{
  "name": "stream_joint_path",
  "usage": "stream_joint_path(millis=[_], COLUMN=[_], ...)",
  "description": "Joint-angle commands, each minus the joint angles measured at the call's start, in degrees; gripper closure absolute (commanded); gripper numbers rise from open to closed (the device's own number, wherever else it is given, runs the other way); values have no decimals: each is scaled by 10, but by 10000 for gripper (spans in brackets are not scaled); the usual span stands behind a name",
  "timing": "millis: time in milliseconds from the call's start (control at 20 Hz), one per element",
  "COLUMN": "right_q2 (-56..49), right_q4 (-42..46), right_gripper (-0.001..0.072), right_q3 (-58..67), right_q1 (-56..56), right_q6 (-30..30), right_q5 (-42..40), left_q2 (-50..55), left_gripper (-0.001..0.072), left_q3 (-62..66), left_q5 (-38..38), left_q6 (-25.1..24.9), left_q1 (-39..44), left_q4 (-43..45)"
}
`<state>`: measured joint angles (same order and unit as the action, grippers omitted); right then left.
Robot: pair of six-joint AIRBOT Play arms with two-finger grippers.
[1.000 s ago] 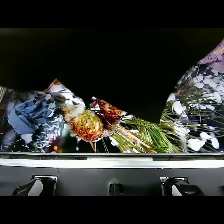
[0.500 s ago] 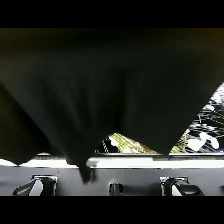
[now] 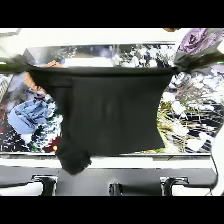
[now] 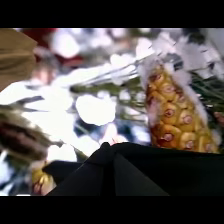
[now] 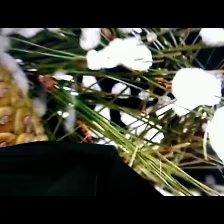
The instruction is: Fold the clothes and pants, and hang the long-sleeved shirts on hangers.
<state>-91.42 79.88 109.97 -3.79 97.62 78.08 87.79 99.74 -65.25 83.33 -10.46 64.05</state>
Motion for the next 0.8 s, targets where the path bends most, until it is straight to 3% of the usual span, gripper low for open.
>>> stream_joint_path(millis=[0, 100, 250, 300, 400, 450, 500, 600, 750], right_q2=[-130, -170, -203, -208, -208, -205, -200, -180, -135], right_q4=[-35, -43, -64, -74, -92, -109, -123, -121, -115], right_gripper=[683, 683, 681, 665, 511, 391, 330, 283, 283], right_q3=[1, 1, 1, 1, 1, 1, 1, 1, 0], right_q1=[1, 1, 1, 1, 0, 0, 0, -1, -26], right_q6=[2, 15, 17, 16, 16, 12, -3, -42, -107], right_q5=[-71, -97, -90, -84, -71, -60, -46, -9, 69], left_q2=[145, 181, 206, 208, 204, 196, 186, 153, 94], left_gripper=[691, 691, 682, 612, 199, 143, 143, 144, 146], left_q3=[0, 0, 0, 0, 0, 0, 0, 0, -1], left_q5=[130, 181, 167, 150, 116, 96, 75, 24, -83], left_q6=[-9, -9, -2, -2, -3, -3, -3, -5, -13], left_q1=[57, 78, 92, 91, 82, 71, 58, 20, -55], left_q4=[-9, -9, -11, -11, -17, -24, -28, -30, -30])
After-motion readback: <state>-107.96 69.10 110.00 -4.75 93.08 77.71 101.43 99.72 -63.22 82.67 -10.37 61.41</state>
